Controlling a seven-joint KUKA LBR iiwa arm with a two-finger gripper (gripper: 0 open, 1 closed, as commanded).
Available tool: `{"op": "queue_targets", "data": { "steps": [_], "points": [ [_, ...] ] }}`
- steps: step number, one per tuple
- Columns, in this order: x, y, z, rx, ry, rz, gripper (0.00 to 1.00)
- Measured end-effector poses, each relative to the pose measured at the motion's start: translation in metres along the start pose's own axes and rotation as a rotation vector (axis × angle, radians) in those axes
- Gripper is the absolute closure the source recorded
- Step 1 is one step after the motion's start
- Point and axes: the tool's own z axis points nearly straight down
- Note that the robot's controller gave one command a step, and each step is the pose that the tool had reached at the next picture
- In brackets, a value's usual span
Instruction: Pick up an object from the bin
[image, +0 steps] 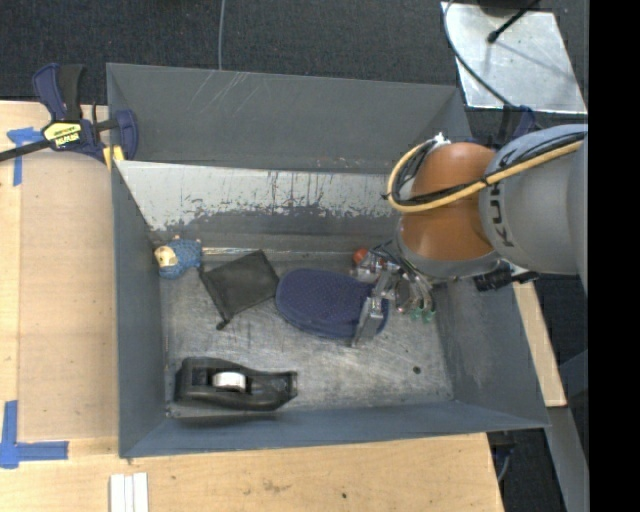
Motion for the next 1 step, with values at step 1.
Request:
{"op": "queue_targets", "data": {
  "steps": [1],
  "points": [
    [-0.0022, 0.0002, -0.0198, 0.001, 0.015, -0.003, 1.0]
  ]
}}
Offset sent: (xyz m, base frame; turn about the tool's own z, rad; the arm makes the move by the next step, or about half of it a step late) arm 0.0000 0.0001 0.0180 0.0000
